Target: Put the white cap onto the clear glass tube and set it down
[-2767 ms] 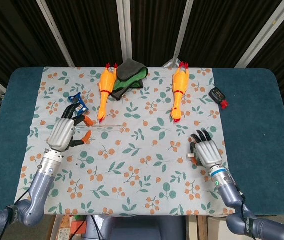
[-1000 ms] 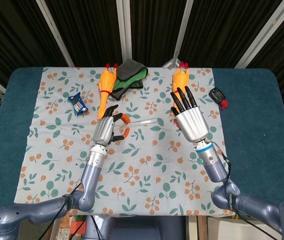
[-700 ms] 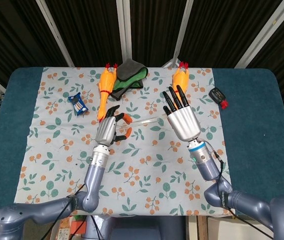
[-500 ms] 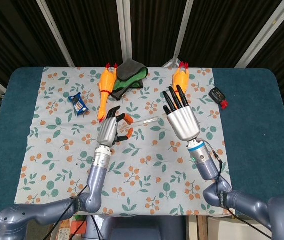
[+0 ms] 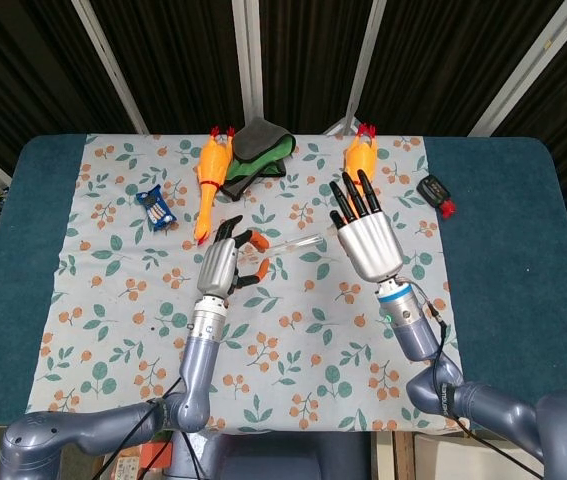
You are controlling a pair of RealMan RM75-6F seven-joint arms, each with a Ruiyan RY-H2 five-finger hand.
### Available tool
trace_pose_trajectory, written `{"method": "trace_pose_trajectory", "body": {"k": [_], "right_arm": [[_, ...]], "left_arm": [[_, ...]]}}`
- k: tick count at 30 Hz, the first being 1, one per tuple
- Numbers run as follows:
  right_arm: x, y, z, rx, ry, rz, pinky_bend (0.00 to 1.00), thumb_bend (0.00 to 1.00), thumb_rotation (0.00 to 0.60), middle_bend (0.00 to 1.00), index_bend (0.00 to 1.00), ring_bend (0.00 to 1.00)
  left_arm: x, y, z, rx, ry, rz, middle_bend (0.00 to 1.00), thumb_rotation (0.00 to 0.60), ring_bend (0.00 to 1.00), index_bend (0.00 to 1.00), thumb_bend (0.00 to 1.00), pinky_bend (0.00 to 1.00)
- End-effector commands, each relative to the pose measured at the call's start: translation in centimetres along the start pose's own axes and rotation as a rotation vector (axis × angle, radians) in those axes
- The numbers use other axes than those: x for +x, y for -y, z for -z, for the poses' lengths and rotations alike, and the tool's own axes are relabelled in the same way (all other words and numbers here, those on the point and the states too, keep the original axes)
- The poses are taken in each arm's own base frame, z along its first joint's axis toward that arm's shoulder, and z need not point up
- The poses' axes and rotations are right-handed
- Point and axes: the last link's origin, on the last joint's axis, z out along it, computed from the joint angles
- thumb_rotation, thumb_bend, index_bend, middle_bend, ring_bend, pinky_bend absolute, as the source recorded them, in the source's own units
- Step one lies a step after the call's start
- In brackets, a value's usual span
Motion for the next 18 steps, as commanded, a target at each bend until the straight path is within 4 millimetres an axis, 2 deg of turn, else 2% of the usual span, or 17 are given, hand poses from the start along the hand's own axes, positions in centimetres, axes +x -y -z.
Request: {"method": "trace_pose_trajectory", "body": {"k": [1, 18], "right_arm": [[-0.01, 0.0, 0.04, -0.001, 0.002, 0.0, 0.03, 0.39, 0.6, 0.2, 0.67, 0.04], [-0.21, 0.34, 0.05, 0.003, 0.009, -0.003, 0.03, 0.39, 0.6, 0.2, 0.67, 0.04]], "left_arm": [[0.06, 0.08, -0.04, 0.006, -0.005, 0.0, 0.63, 0.6, 0.08, 0.61, 0.73, 0.0], [-0.15, 0.14, -0.3, 0.022, -0.009, 0.006, 0.63, 0.6, 0.09, 0.61, 0.73, 0.0]]}}
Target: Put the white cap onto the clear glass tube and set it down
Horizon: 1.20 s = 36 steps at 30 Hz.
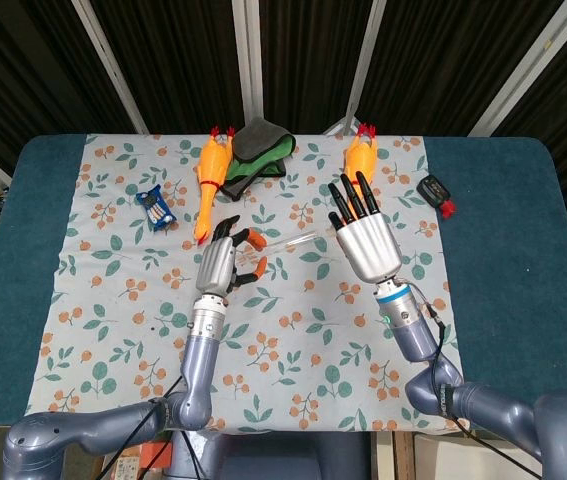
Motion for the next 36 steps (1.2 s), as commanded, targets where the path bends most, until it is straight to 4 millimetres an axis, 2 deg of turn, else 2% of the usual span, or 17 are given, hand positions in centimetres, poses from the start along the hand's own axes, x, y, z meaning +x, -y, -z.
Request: {"method": "trace_pose_trajectory", "body": {"k": [1, 36], "right_arm": [[0.0, 0.1, 0.0, 0.002, 0.0, 0.0, 0.03, 0.39, 0.6, 0.2, 0.67, 0.04], [-0.4, 1.0, 0.3, 0.014, 0.015, -0.015, 0.03, 0.39, 0.6, 0.2, 0.67, 0.04]], "left_arm": [[0.0, 0.0, 0.0, -0.001, 0.0, 0.002, 0.63, 0.6, 0.09, 0.61, 0.73, 0.0], [-1.2, -0.5, 0.2, -0.002, 0.019, 0.013, 0.63, 0.6, 0.09, 0.61, 0.73, 0.0]]}}
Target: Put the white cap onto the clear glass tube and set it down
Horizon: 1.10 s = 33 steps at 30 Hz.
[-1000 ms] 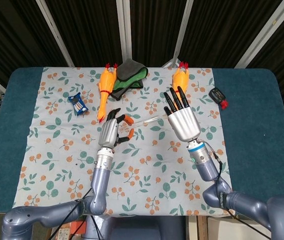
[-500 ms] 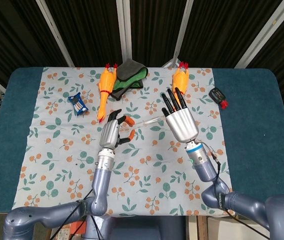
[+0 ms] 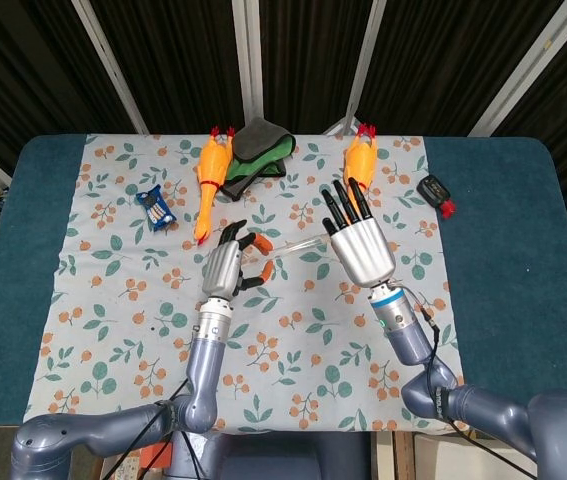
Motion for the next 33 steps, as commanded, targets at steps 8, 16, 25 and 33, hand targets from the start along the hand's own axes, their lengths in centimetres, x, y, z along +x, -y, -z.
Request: {"method": "trace_pose_trajectory", "body": {"k": [8, 16, 25, 33], "right_arm": [[0.1, 0.1, -0.2, 0.002, -0.005, -0.001, 0.03, 0.39, 0.6, 0.2, 0.67, 0.04], [0.0, 0.0, 0.1, 0.001, -0.001, -0.001, 0.03, 0.39, 0.6, 0.2, 0.67, 0.04], [0.3, 0.1, 0.0, 0.004, -0.006, -0.006, 0.03, 0.39, 0.6, 0.2, 0.67, 0.04], [0.1, -0.1, 0.3, 0.007, 0.012, 0.001, 0.03, 0.39, 0.6, 0.13, 0.19, 0.01]], "left_arm": [[-0.5, -0.6, 0.0, -0.008, 0.005, 0.007, 0.63, 0.6, 0.09, 0.61, 0.73, 0.0], [-0.8, -0.9, 0.0, -0.003, 0.001, 0.02, 0.63, 0.6, 0.09, 0.61, 0.73, 0.0], [-1.1, -1.2, 0.0, -0.01, 0.007, 0.019, 0.63, 0.6, 0.09, 0.61, 0.73, 0.0], [-1.0, -1.3, -0.1, -0.016, 0.003, 0.02, 0.63, 0.6, 0.1, 0.61, 0.73, 0.0]]}}
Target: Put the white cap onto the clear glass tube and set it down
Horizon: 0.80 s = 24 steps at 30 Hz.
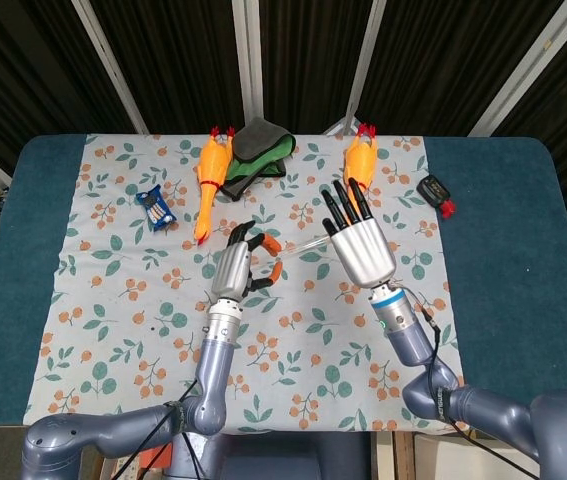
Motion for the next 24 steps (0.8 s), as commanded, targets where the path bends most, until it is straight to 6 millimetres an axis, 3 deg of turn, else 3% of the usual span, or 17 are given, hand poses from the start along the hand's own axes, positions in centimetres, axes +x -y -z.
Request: {"method": "trace_pose_trajectory", "body": {"k": [1, 14, 24], "right_arm": [[-0.1, -0.1, 0.1, -0.001, 0.01, 0.002, 0.03, 0.39, 0.6, 0.11, 0.15, 0.0], [-0.6, -1.1, 2.1, -0.026, 0.064, 0.012, 0.03, 0.39, 0.6, 0.07, 0.05, 0.0], [-0.3, -3.0, 2.8, -0.081, 0.078, 0.021, 0.03, 0.39, 0.6, 0.07, 0.05, 0.0]], "left_arm": [[0.1, 0.1, 0.0, 0.0, -0.002, 0.001, 0.63, 0.6, 0.1, 0.61, 0.73, 0.0], [0.5, 1.0, 0.4, -0.013, -0.002, -0.017, 0.63, 0.6, 0.1, 0.61, 0.73, 0.0], [1.9, 4.2, 2.0, 0.003, 0.03, -0.094, 0.63, 0.6, 0.1, 0.61, 0.74, 0.0]]}}
